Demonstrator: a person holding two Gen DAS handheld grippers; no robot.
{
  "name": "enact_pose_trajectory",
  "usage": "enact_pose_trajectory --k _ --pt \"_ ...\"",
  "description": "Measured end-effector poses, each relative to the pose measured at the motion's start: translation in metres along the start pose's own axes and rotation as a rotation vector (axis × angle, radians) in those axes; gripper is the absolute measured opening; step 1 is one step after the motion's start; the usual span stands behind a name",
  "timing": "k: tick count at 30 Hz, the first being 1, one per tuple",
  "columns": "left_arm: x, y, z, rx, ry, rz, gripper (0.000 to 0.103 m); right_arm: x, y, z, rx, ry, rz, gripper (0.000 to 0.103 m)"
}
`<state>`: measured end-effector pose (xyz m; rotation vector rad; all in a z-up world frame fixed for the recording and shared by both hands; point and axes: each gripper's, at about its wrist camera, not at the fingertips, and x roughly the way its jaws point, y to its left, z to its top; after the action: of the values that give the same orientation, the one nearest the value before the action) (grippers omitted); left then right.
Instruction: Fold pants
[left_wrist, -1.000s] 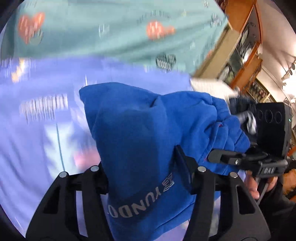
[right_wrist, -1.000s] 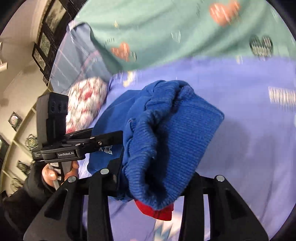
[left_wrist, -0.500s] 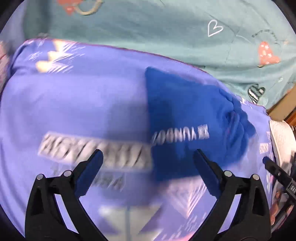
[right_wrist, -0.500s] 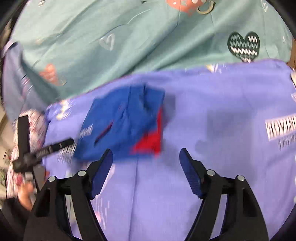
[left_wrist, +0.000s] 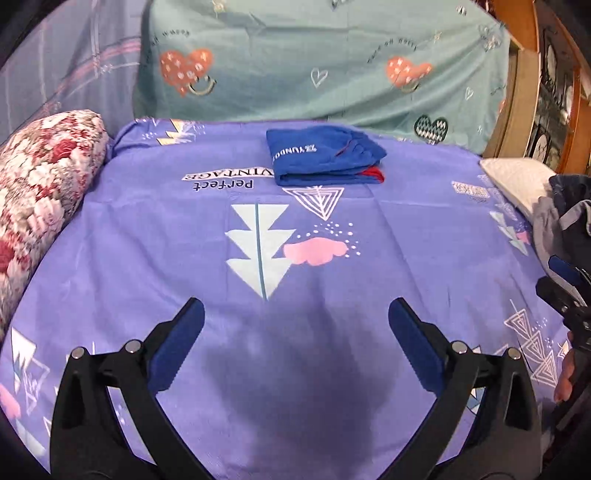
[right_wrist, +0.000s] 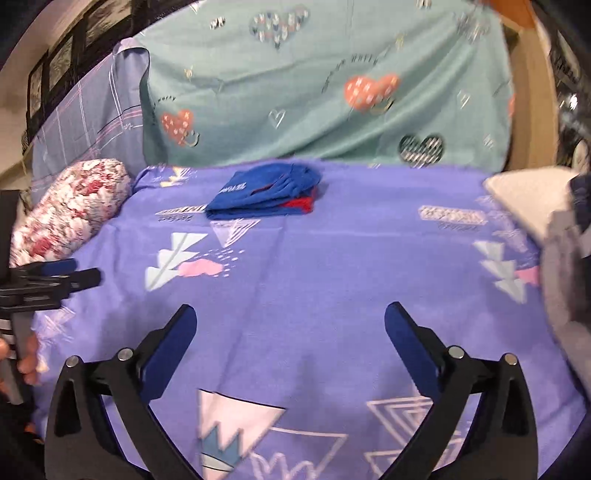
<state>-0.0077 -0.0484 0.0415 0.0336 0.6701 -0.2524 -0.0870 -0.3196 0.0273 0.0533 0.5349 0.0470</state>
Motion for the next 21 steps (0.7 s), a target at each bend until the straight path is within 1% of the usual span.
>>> enact_pose_trajectory --k 1,2,4,7,8,10,14,16,21 --pt "-0.006 0.002 -0.007 -0.011 -0.026 0.022 0.101 -0.004 0.000 -0.006 -0.020 -0.025 -0.058 0.102" --pt "-0.011 0.005 -0.014 -0.022 -0.057 0.054 0.101 -0.005 0.000 -0.011 -0.024 -0.032 -0.089 0.102" --pt "-0.013 0.008 -0.019 -0.022 -0.098 0.088 0.101 -0.004 -0.002 -0.022 -0.005 -0.032 -0.063 0.102" --pt "-0.017 0.012 -0.033 -0.037 -0.169 0.132 0.101 -0.001 -0.005 -0.026 0.007 -0.021 -0.071 0.102" --pt "-0.013 0.013 -0.037 -0.043 -0.170 0.138 0.101 0.001 -0.007 -0.026 0.017 -0.015 -0.068 0.102" --pt "-0.007 0.013 -0.035 -0.036 -0.135 0.137 0.101 0.005 -0.008 -0.026 0.026 -0.001 -0.071 0.102" --pt "-0.004 0.015 -0.035 -0.034 -0.138 0.173 0.101 0.002 -0.001 -0.030 -0.009 -0.002 -0.071 0.102" --pt "-0.002 0.013 -0.035 -0.021 -0.139 0.195 0.101 0.004 0.003 -0.031 -0.025 0.009 -0.087 0.102" --pt "-0.002 0.010 -0.036 -0.002 -0.142 0.199 0.101 0.006 0.001 -0.033 -0.006 0.024 -0.101 0.102"
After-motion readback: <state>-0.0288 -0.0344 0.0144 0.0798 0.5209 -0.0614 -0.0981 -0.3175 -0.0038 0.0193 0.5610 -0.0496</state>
